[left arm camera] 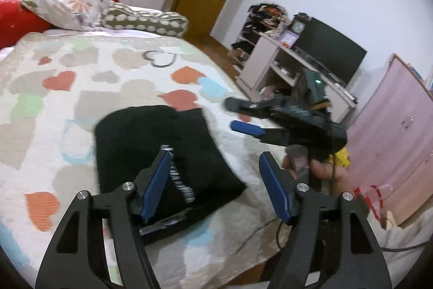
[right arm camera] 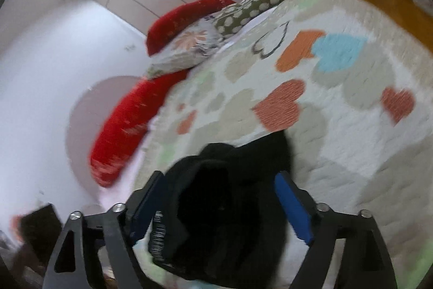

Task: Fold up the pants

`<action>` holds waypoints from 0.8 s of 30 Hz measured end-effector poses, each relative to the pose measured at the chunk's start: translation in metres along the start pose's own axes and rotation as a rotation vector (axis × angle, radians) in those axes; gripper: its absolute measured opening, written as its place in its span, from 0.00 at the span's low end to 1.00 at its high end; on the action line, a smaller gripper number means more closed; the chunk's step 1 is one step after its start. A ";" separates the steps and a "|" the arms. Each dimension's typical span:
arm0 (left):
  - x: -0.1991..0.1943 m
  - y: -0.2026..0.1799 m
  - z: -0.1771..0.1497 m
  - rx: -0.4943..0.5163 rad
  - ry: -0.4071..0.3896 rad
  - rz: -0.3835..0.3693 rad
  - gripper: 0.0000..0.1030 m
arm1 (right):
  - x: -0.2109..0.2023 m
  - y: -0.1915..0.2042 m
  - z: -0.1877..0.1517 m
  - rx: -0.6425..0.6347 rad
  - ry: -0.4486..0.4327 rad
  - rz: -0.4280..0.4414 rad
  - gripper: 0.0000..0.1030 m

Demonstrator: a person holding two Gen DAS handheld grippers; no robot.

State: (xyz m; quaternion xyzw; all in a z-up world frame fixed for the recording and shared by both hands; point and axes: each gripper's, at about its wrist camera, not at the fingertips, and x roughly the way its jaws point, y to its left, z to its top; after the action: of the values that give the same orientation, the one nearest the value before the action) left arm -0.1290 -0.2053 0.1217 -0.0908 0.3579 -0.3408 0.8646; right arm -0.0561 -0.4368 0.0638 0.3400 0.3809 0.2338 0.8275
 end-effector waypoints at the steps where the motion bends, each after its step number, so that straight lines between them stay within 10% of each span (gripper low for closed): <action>1: 0.001 0.006 0.000 -0.004 0.001 0.024 0.66 | 0.006 0.001 -0.003 0.001 0.008 -0.010 0.86; 7: 0.009 0.042 -0.021 -0.091 0.039 0.132 0.66 | 0.058 0.017 -0.022 -0.083 0.135 -0.041 0.85; 11: 0.031 0.041 -0.031 -0.088 0.099 0.179 0.66 | 0.079 0.039 -0.034 -0.200 0.163 -0.043 0.28; 17: 0.022 0.024 -0.012 -0.074 0.022 0.096 0.68 | 0.044 0.063 -0.023 -0.383 0.083 -0.168 0.23; 24: 0.063 0.018 -0.025 -0.021 0.115 0.190 0.68 | 0.044 -0.002 -0.024 -0.203 0.152 -0.259 0.39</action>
State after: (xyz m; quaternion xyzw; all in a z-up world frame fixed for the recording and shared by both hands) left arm -0.1043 -0.2311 0.0611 -0.0457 0.4174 -0.2580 0.8701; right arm -0.0485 -0.4009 0.0305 0.1844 0.4576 0.1877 0.8494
